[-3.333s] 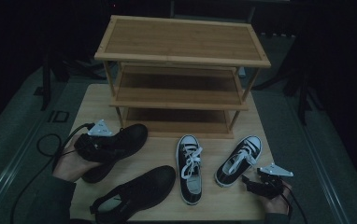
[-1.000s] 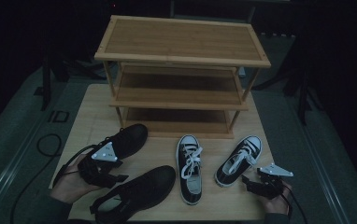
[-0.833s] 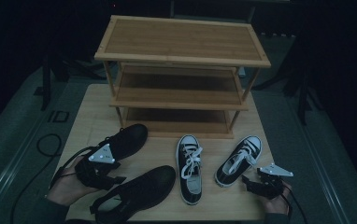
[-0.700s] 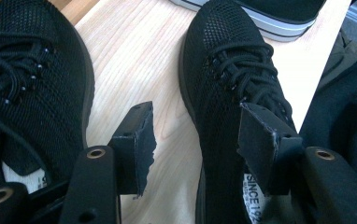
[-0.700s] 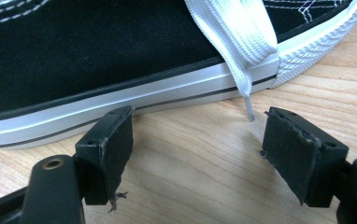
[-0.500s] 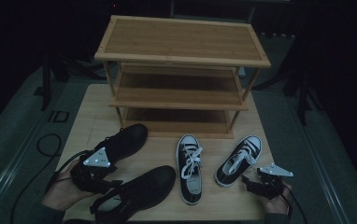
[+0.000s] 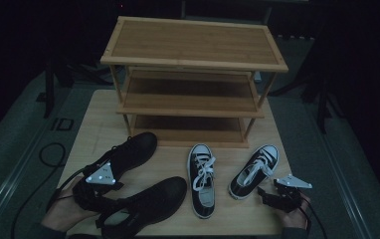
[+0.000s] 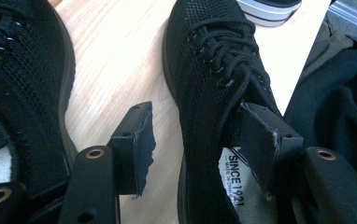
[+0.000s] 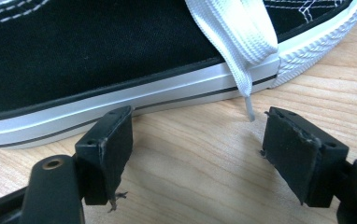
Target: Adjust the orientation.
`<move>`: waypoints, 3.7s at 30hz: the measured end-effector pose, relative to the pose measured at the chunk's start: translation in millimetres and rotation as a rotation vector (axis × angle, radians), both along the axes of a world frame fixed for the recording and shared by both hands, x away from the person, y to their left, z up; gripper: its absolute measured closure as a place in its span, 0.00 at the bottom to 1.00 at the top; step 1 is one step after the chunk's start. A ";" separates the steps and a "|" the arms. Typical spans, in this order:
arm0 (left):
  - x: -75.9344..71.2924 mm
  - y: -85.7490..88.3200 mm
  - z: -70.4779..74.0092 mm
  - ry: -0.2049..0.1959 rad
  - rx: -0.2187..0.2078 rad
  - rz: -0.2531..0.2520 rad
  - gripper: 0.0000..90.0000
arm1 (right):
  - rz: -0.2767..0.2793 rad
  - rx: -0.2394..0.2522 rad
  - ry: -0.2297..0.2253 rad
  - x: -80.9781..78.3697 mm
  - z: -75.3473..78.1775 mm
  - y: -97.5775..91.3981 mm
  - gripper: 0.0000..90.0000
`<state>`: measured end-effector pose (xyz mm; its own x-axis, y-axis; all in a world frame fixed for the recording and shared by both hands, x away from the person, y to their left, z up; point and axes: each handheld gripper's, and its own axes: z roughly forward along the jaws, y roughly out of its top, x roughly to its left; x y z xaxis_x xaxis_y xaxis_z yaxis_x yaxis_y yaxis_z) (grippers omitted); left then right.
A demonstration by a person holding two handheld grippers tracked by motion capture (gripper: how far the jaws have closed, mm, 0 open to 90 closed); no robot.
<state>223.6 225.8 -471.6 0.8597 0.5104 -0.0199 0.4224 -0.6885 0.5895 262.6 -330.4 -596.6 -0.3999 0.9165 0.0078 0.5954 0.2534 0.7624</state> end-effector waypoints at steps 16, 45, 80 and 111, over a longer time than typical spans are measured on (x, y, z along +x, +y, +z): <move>15.7 -26.9 -16.8 0.020 0.075 0.000 0.56 | -0.001 0.001 0.001 0.0 0.1 0.2 0.27; 35.5 -40.6 -17.2 -0.032 0.079 0.111 0.95 | 0.001 0.001 0.002 0.0 0.1 0.3 0.26; 70.3 -23.8 -19.9 -0.102 0.070 0.322 0.94 | 0.002 0.001 0.003 0.0 0.1 0.3 0.26; 65.2 0.6 -17.4 -0.039 0.030 0.410 0.43 | 0.002 0.001 0.004 -0.2 0.1 0.5 0.26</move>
<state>288.8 226.3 -489.0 0.5845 0.8109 0.0288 0.6429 -0.4845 0.5933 262.4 -329.9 -596.6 -0.4020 0.9156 0.0100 0.5975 0.2541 0.7605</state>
